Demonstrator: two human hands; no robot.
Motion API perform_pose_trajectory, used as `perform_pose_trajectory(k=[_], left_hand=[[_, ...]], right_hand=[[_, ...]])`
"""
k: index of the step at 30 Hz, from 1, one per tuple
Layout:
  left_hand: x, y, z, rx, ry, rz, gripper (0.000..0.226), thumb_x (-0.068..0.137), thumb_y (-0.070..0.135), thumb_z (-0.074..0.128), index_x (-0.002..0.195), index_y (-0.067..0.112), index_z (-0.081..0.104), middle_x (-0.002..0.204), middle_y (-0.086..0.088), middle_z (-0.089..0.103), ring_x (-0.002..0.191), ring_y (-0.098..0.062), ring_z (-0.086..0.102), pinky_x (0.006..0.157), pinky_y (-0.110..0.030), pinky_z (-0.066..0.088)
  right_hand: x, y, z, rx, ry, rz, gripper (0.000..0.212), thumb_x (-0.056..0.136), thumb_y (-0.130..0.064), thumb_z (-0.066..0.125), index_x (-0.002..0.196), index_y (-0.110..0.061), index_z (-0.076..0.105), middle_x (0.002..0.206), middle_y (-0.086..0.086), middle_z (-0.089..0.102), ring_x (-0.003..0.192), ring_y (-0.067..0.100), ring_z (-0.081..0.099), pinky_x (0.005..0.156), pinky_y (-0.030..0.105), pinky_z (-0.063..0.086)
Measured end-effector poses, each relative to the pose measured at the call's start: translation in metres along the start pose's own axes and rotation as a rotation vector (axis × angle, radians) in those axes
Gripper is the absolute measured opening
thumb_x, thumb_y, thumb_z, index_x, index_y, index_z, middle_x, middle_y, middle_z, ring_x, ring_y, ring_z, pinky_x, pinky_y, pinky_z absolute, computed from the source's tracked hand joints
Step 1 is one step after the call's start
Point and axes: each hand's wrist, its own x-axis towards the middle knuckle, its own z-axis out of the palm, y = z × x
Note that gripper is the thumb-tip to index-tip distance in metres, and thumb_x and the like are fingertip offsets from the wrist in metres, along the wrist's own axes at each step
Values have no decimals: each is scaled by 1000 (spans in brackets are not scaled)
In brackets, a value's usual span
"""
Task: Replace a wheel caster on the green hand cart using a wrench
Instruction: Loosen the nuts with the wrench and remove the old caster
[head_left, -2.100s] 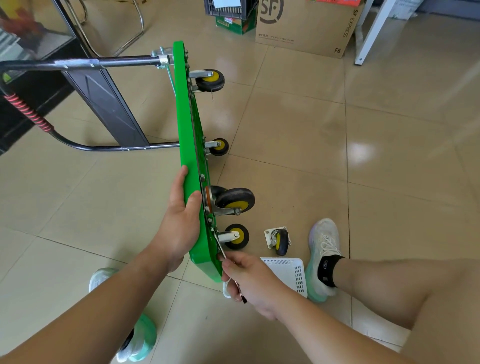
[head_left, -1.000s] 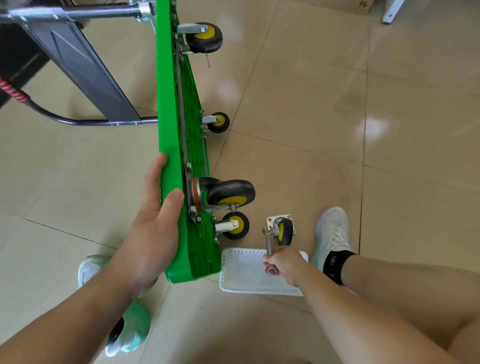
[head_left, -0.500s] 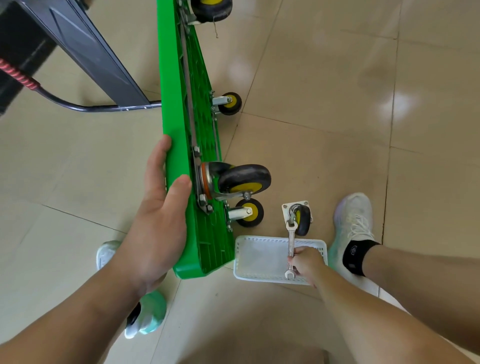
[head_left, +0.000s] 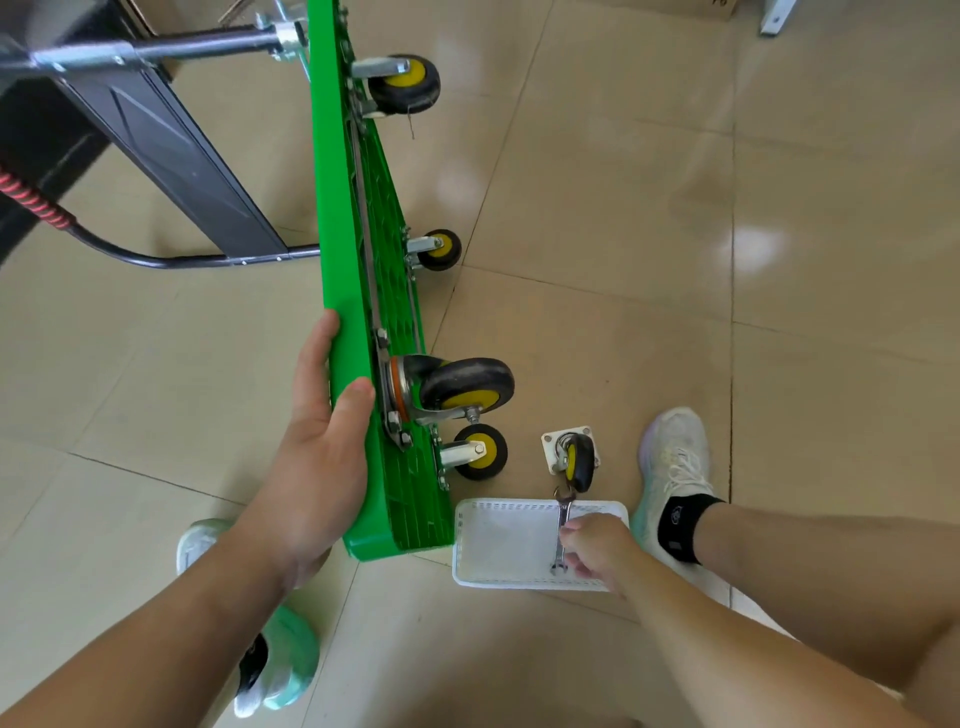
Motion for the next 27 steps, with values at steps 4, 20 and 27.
perform_pose_trajectory(k=[4, 20, 27], left_hand=[[-1, 1, 0, 1, 14, -24, 53, 111, 30, 38, 139, 74, 30, 140, 20, 59, 121, -19, 65, 102, -54, 53], [-4, 3, -1, 21, 21, -19, 54, 111, 27, 39, 139, 71, 29, 140, 11, 59, 121, -20, 63, 107, -53, 50], [-1, 0, -1, 27, 12, -20, 53, 110, 27, 39, 145, 66, 28, 143, 13, 58, 126, -18, 61, 111, -51, 47]], right_hand=[[-52, -23, 1, 66, -58, -147, 8, 90, -2, 60, 90, -5, 67, 77, 11, 61, 51, 16, 56, 52, 27, 43], [-164, -118, 81, 116, -136, -626, 29, 92, -48, 66, 93, -20, 76, 90, 6, 77, 86, 29, 73, 69, 39, 61], [-152, -118, 102, 270, -91, -569, 28, 90, -42, 71, 90, -14, 74, 86, 5, 77, 77, 21, 70, 73, 38, 55]])
